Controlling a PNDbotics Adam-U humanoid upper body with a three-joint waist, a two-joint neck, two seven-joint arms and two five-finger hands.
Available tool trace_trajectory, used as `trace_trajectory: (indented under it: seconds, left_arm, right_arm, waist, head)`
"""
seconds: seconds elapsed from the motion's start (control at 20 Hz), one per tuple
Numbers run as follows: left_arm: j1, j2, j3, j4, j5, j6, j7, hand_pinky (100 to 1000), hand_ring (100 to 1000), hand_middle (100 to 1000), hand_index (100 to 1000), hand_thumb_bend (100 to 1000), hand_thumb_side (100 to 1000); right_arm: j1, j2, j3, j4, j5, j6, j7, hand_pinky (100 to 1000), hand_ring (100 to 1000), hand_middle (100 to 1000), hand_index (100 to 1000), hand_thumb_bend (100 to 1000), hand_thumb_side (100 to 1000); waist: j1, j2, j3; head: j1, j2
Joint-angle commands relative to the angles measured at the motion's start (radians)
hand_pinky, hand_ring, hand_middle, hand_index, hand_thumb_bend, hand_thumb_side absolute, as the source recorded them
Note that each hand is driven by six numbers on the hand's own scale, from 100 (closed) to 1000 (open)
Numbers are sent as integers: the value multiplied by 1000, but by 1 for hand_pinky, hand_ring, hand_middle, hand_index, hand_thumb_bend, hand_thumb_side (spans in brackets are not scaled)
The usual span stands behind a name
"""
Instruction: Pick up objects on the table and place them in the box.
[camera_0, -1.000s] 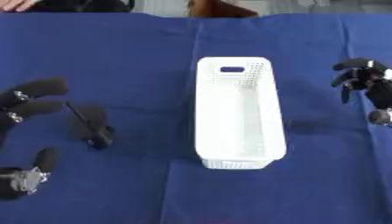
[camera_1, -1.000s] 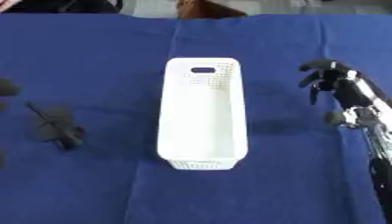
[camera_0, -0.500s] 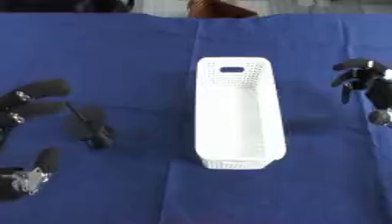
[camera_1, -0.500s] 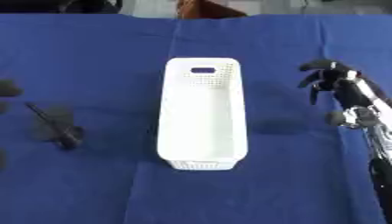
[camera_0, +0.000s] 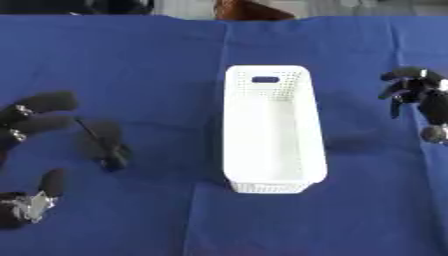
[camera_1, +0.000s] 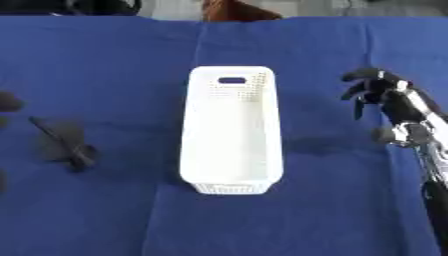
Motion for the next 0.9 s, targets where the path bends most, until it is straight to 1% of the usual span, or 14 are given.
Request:
trace_trajectory:
  seconds: [0.05,0.15,0.3,0.6,0.9]
  left_arm:
    - [10,38,21,-17,57,38,-12,834,838,958,909,100,601]
    - [18,44,30,-17,92,53,-26,834,837,959,911,100,606]
    - [20,52,42,-18,126,58,-49,836,837,957,912,100,603]
    - [13,60,41,-14,156,52,-90,840,841,962,915,100,601]
    - [-12,85,33,16,193,41,-128,841,842,965,911,100,603]
  right_arm:
    - [-13,-24,-8,-15,-2,-213,210,346,628,748,811,1000,541]
    - [-12,-25,-8,-14,-2,-214,210,346,628,748,811,1000,541]
    - [-13,-24,-8,-14,-2,-214,210,346,628,748,811,1000,541]
    - [-15,-23,-7,-13,-1,-216,210,346,628,748,812,1000,541]
    - [-19,-23,-5,-11,-2,-220,210,347,628,748,812,1000,541]
  waist:
    - [-1,-18,0]
    - [-1,-18,1]
    - [-2,-19,4]
    - [-4,-19,3]
    - [-7,-17,0]
  head:
    - [5,-16]
    - [5,-16]
    - [5,-16]
    - [6,-18]
    - [10,-18]
